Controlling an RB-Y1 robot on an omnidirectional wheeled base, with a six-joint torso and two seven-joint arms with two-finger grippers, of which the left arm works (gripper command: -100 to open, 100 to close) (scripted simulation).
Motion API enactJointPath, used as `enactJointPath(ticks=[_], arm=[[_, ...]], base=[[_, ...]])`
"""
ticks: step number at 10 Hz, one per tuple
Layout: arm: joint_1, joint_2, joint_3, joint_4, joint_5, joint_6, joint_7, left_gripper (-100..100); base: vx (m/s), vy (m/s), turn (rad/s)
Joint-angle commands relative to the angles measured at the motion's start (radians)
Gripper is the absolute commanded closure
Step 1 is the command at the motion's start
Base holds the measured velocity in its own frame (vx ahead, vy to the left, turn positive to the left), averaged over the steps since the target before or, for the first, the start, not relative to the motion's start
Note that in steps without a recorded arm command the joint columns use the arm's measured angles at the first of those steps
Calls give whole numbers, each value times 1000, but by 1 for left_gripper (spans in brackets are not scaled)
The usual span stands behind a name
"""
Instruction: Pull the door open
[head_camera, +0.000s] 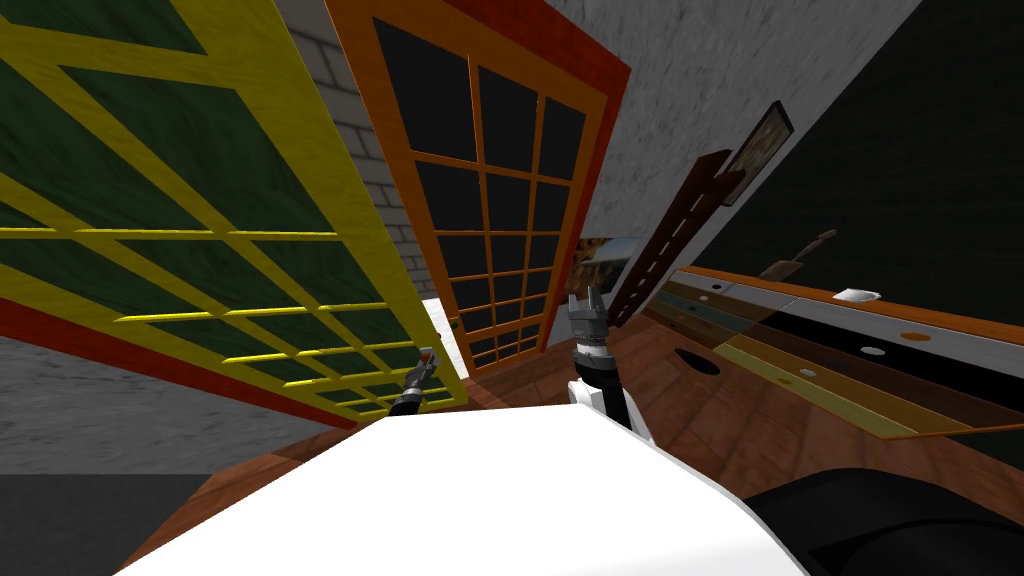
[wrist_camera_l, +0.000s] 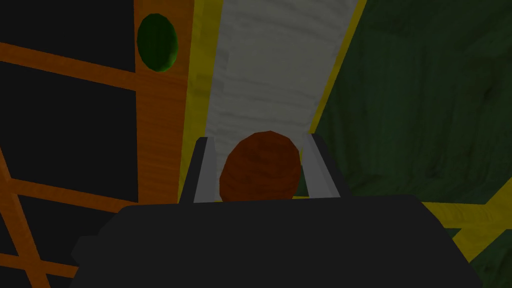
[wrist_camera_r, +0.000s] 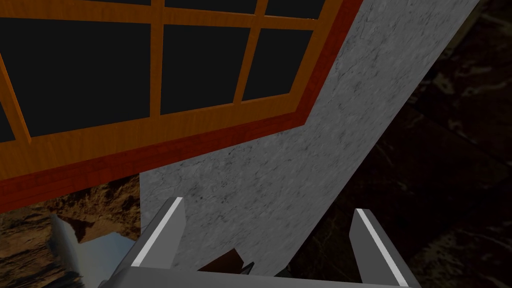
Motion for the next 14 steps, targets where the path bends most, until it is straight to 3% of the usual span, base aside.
enactJointPath(ticks=[1, 8, 10, 14], arm=[[3, 9, -3, -3, 15, 3, 50, 100], [5, 17, -35, 2, 57, 2, 216, 100], [5, 17, -35, 2, 57, 2, 216, 100], [5, 22, -56, 5, 86, 1, 327, 100]], base=[[-44, 8, -19], [-38, 8, -18], [-19, 7, -9], [-30, 8, -23]])
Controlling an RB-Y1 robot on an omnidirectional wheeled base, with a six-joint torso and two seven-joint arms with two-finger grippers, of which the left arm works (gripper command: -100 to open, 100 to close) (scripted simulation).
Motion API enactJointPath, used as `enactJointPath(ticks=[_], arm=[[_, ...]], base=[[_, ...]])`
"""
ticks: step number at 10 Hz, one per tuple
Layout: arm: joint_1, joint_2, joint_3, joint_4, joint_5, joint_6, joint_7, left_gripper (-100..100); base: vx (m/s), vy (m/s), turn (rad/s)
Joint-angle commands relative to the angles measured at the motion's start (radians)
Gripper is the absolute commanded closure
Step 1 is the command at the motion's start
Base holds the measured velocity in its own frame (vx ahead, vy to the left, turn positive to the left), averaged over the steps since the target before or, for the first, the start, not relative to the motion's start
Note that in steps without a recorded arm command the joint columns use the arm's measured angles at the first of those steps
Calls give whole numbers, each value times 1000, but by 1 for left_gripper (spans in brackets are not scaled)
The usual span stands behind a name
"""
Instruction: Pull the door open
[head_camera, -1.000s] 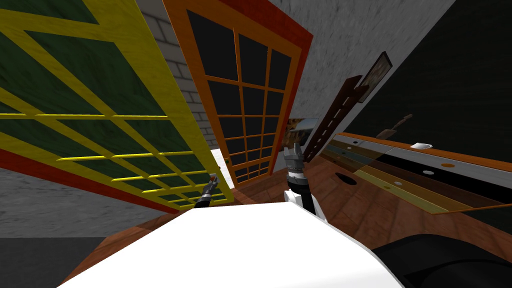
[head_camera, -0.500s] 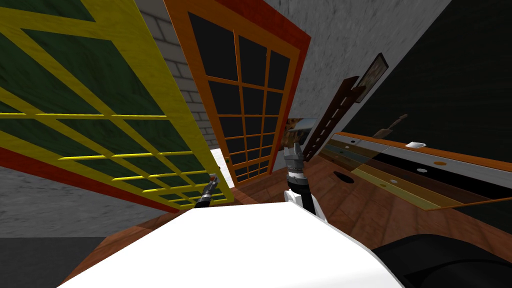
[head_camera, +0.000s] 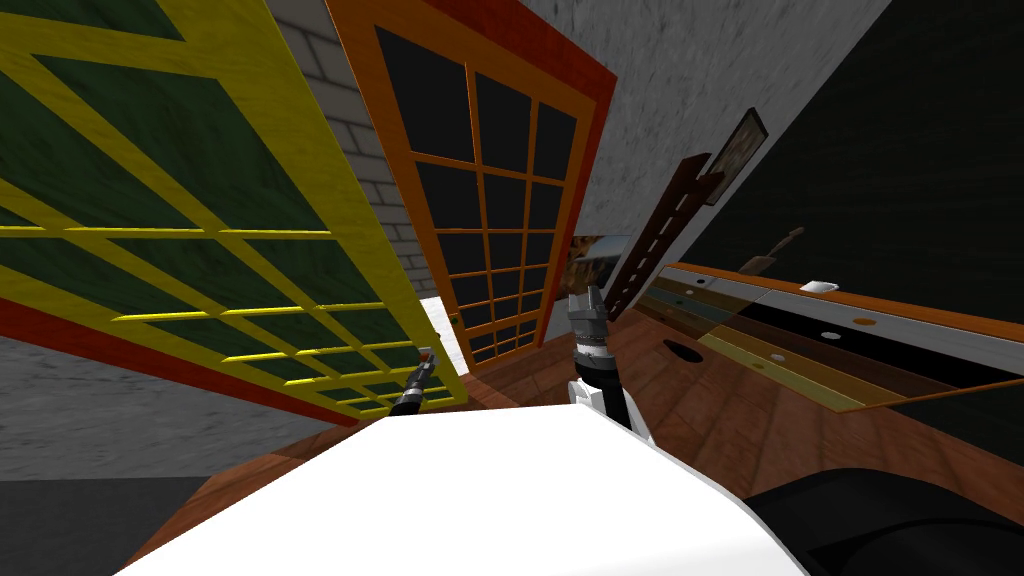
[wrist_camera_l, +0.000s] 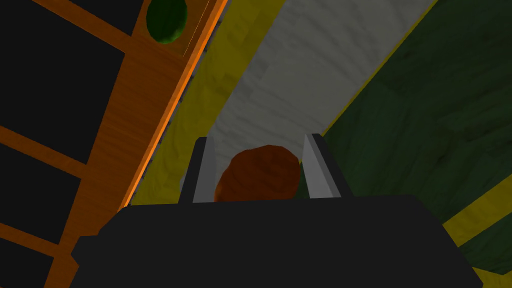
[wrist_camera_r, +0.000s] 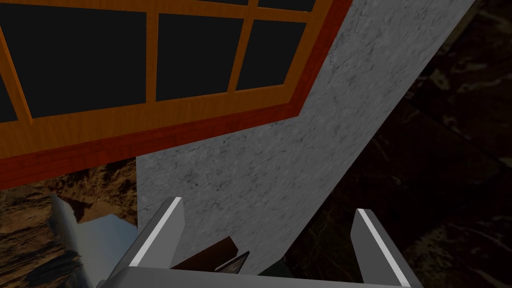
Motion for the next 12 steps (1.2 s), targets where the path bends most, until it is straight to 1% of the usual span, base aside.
enactJointPath(ticks=[1, 2, 3, 4, 5, 6, 7, 9, 10, 11, 12], arm=[[5, 9, -2, -9, 21, 4, 50, 100], [5, 9, -2, -9, 21, 4, 62, 100], [4, 11, -10, -8, 32, 4, 99, 100], [4, 11, -10, -8, 32, 4, 102, 100], [4, 13, -18, -7, 42, 4, 142, 100], [3, 15, -26, -7, 53, 3, 168, 100], [3, 15, -26, -7, 53, 3, 182, 100], [2, 19, -44, -5, 75, 3, 247, 100], [2, 19, -44, -5, 75, 3, 264, 100], [1, 21, -53, -4, 87, 3, 297, 100], [1, 21, -53, -4, 87, 3, 305, 100]], base=[[-36, 8, -32], [-29, 9, -14], [-30, 9, -18], [-23, 6, -18], [-23, 4, -25], [-39, 13, -32], [-36, 8, -24], [-40, 12, -31], [-28, 15, -16], [-26, 4, -35], [-17, 0, -20]])
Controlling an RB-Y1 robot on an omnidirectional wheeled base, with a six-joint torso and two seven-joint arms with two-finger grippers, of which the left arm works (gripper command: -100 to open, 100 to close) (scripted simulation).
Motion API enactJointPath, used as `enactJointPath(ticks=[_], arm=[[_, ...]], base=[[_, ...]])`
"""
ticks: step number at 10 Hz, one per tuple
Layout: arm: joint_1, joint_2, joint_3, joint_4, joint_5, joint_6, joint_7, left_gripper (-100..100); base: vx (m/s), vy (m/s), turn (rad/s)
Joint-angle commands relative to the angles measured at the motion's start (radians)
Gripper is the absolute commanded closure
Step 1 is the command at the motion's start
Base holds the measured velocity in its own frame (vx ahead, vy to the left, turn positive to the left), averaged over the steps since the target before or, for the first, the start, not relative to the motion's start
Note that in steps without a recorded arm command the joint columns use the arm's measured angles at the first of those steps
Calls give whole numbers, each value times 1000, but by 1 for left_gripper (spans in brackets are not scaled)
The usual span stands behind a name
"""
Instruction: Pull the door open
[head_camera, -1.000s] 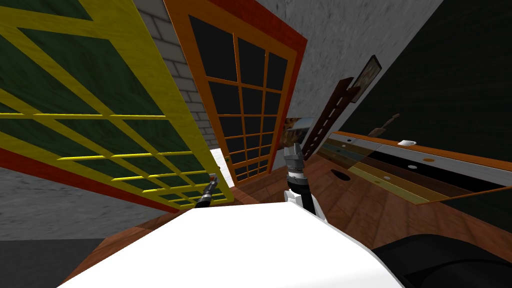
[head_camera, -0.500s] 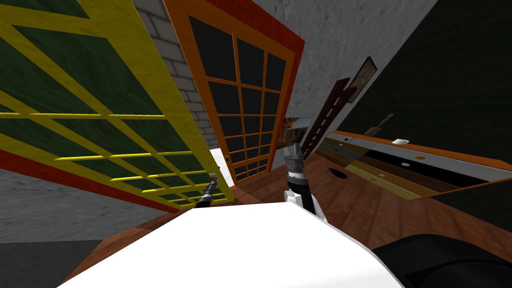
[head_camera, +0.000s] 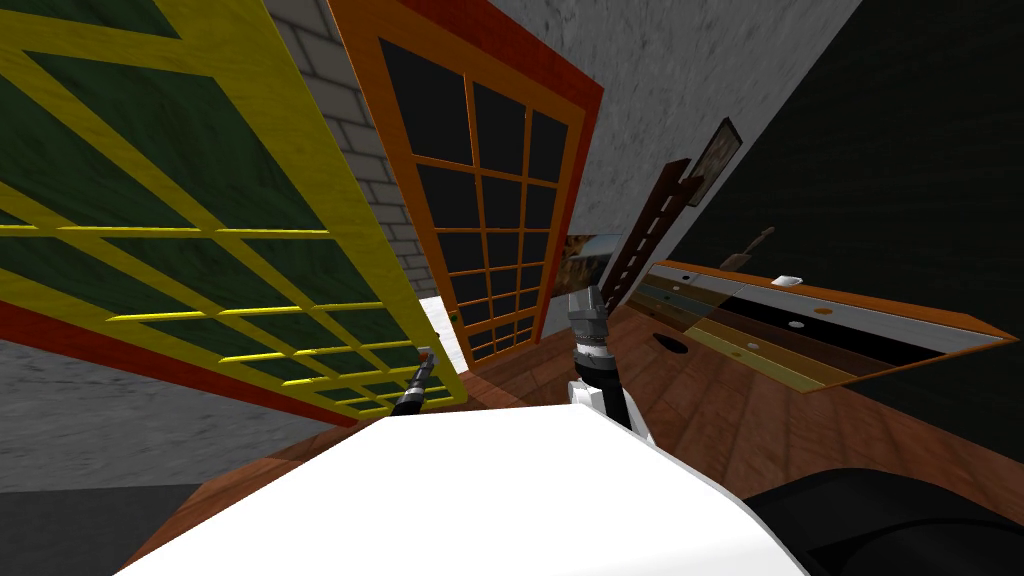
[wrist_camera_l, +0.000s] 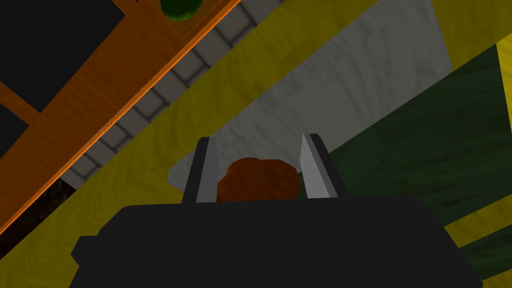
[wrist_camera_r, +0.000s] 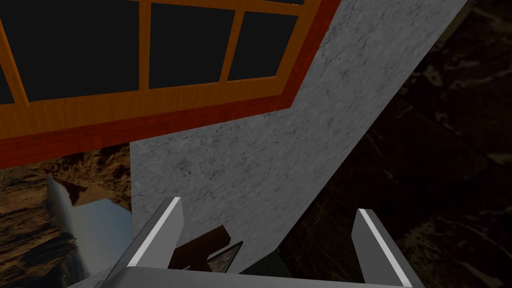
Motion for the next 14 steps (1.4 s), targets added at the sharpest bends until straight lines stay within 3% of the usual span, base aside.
enactJointPath(ticks=[1, 6, 8, 10, 14], arm=[[10, 13, 1, -22, 20, 6, 50, 100], [7, 20, -26, -20, 55, 5, 169, 100], [7, 20, -26, -20, 55, 5, 177, 100], [5, 24, -46, -19, 81, 5, 245, 100], [2, 28, -65, -17, 106, 4, 341, 100]], base=[[-30, 9, -16], [-28, 10, -29], [-25, -1, -10], [-23, 12, -39], [-25, 10, -26]])
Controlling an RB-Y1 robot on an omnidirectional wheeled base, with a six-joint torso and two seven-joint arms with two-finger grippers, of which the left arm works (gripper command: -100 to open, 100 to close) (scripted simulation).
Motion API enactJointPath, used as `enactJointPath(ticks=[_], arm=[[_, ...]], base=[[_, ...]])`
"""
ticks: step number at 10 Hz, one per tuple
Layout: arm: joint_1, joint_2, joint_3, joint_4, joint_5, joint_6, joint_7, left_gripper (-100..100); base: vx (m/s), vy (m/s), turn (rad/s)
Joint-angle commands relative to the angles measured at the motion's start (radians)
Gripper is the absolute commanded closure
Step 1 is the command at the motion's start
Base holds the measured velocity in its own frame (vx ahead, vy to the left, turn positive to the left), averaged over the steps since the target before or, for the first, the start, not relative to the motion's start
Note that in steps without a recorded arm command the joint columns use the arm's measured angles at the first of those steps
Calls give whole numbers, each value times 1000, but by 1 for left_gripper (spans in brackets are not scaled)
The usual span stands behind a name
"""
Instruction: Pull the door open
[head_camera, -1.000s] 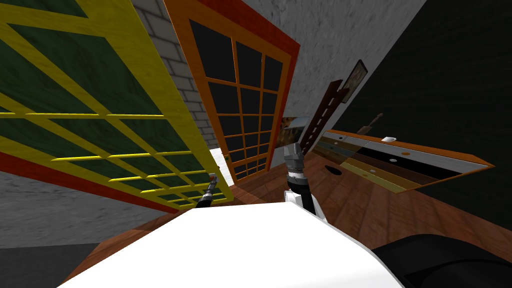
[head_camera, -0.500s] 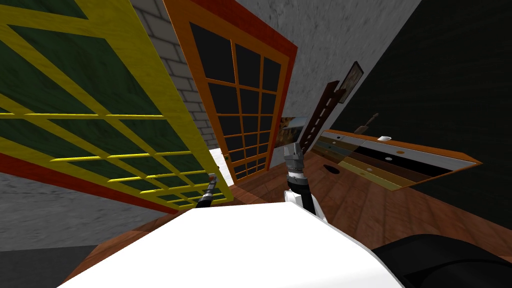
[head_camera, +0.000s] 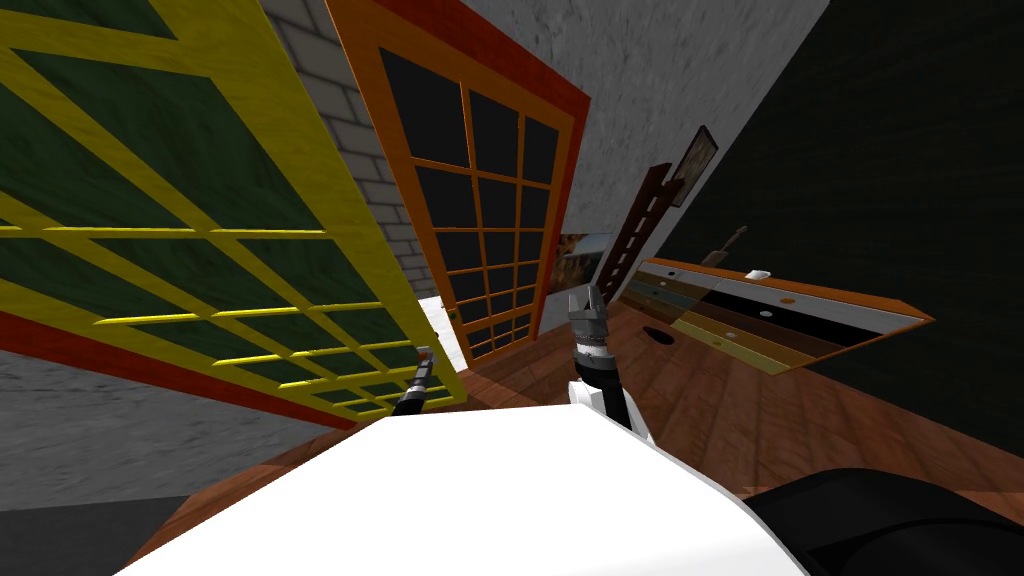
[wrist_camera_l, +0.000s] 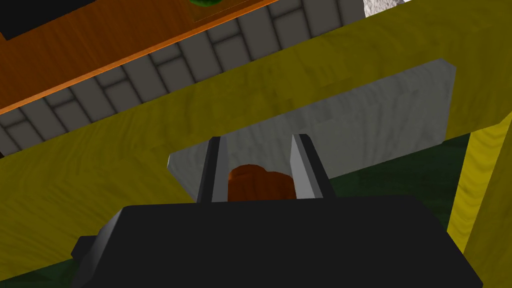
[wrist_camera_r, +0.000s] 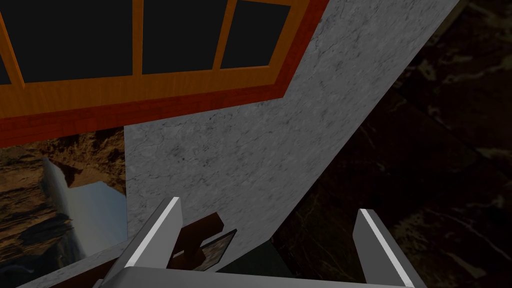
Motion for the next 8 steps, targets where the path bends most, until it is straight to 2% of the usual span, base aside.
enactJointPath(ticks=[1, 2, 3, 4, 5, 6, 7, 8], arm=[[-5, 20, 9, 13, 14, -9, 30, 100], [-6, 23, -1, 14, 26, -10, 67, 100], [-6, 23, -1, 14, 26, -10, 71, 100], [-7, 25, -11, 15, 39, -10, 110, 100], [-7, 25, -11, 15, 39, -10, 113, 100], [-9, 27, -21, 15, 52, -10, 154, 100], [-9, 27, -21, 15, 52, -10, 155, 100], [-10, 29, -31, 16, 65, -11, 197, 100]], base=[[-21, 7, -18], [-21, 9, -37], [-24, 11, -24], [-24, 10, -24], [-17, 5, -19], [-18, 3, -41], [-19, 6, -5], [-22, 4, -30]])
